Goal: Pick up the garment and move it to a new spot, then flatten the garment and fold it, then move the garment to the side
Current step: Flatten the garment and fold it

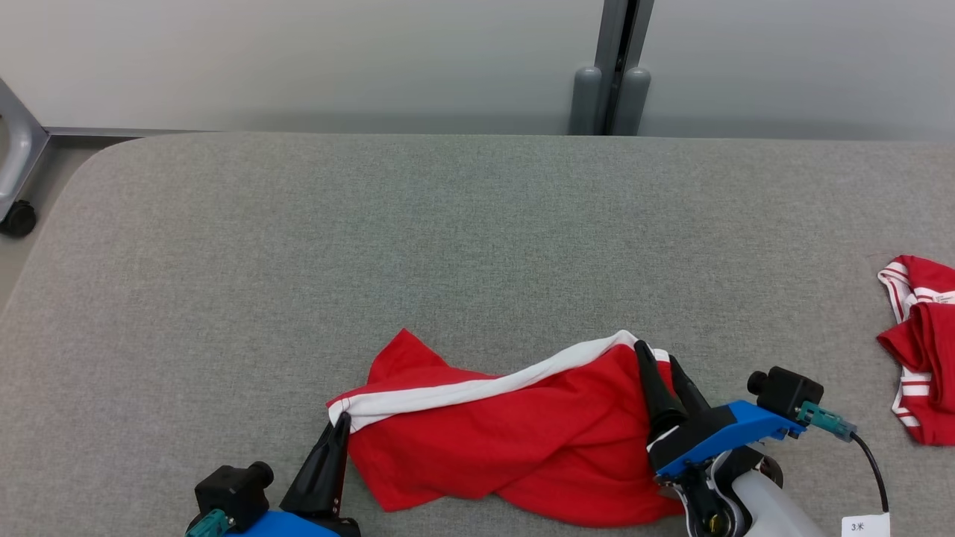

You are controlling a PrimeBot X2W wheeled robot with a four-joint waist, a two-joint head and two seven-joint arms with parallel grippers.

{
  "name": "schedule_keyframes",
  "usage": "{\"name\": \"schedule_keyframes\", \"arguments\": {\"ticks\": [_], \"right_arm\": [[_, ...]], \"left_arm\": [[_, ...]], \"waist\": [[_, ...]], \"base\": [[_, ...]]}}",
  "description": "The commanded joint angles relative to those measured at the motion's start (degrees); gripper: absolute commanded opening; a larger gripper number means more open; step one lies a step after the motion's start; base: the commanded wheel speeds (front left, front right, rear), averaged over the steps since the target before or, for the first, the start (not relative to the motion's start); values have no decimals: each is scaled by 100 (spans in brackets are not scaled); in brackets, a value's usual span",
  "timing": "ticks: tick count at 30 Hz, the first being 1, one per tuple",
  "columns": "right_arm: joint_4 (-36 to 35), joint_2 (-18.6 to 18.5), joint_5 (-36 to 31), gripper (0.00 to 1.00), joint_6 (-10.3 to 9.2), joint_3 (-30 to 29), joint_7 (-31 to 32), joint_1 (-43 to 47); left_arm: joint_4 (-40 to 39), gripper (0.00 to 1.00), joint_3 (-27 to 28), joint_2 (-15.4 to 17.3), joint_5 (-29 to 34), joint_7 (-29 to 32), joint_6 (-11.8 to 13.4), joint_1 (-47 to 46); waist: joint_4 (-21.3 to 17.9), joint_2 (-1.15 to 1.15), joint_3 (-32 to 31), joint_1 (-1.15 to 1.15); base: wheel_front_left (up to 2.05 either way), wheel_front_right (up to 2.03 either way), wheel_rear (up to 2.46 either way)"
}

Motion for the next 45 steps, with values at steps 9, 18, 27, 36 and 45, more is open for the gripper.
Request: {"name": "schedule_keyframes", "arguments": {"ticks": [9, 18, 27, 36, 45], "right_arm": [[-97, 5, -17, 91, 17, 319, 16, 270], [-201, -90, 101, 85, 11, 354, 15, 256], [-51, -2, 155, 48, 11, 75, 14, -35], [-218, -16, -305, 0, 10, -513, 9, 49], [-865, 24, -1131, 0, 11, -703, 8, 84]], "left_arm": [[41, 0, 52, -8, -41, -14, 9, -46], [29, 0, 31, -11, -50, -14, 9, -83], [48, 0, -87, 53, -77, -14, 9, -120], [68, 0, -3, 81, -81, -14, 9, -52], [-268, 0, 181, 105, -73, -14, 9, -352]], "waist": [[13, 0, -45, 0], [-39, 0, -13, 0], [71, 0, 41, 0], [64, 0, 54, 0], [-74, 0, 5, 0]], "base": [[0, 0, 0], [0, 0, 0], [0, 0, 0], [0, 0, 0], [0, 0, 0]]}}
